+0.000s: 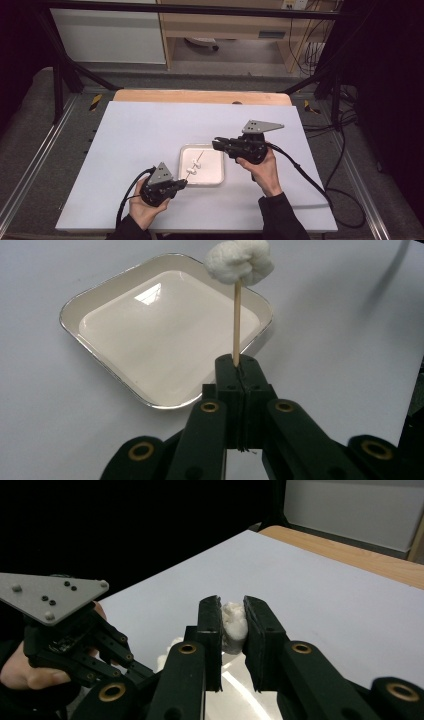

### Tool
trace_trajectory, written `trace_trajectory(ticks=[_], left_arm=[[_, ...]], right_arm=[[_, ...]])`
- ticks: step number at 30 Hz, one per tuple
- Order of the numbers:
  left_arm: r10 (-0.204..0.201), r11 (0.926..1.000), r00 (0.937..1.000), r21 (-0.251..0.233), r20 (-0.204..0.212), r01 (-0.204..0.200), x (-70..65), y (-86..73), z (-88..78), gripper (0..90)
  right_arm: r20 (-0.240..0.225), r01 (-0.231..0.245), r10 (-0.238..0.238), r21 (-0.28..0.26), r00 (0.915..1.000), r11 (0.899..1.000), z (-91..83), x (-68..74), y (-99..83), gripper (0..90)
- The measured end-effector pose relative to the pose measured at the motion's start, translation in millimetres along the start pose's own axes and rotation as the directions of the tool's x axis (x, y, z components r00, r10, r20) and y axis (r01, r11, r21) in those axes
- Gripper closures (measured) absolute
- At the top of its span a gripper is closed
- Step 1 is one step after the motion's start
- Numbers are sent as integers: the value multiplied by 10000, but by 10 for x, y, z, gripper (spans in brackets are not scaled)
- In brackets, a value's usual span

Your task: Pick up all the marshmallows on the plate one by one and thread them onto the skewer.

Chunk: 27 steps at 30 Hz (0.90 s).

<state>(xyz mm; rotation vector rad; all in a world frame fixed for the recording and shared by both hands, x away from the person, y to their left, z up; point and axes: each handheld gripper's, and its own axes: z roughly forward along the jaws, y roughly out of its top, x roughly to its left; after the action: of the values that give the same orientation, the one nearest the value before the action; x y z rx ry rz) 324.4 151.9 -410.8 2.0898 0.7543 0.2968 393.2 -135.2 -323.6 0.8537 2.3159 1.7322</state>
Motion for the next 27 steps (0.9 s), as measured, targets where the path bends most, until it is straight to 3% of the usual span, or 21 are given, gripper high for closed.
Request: trace_trajectory(ticks=[8,27], left_arm=[[99,10000,9999,1,29,-99,-10,4,4,892],[193,9998,9998,-16,10,-193,-15,3,4,892]], right_arm=[[-498,-210,213,60,9985,9998,119,19,-17,783],[-743,-307,331,339,9967,9990,212,19,-71,783]])
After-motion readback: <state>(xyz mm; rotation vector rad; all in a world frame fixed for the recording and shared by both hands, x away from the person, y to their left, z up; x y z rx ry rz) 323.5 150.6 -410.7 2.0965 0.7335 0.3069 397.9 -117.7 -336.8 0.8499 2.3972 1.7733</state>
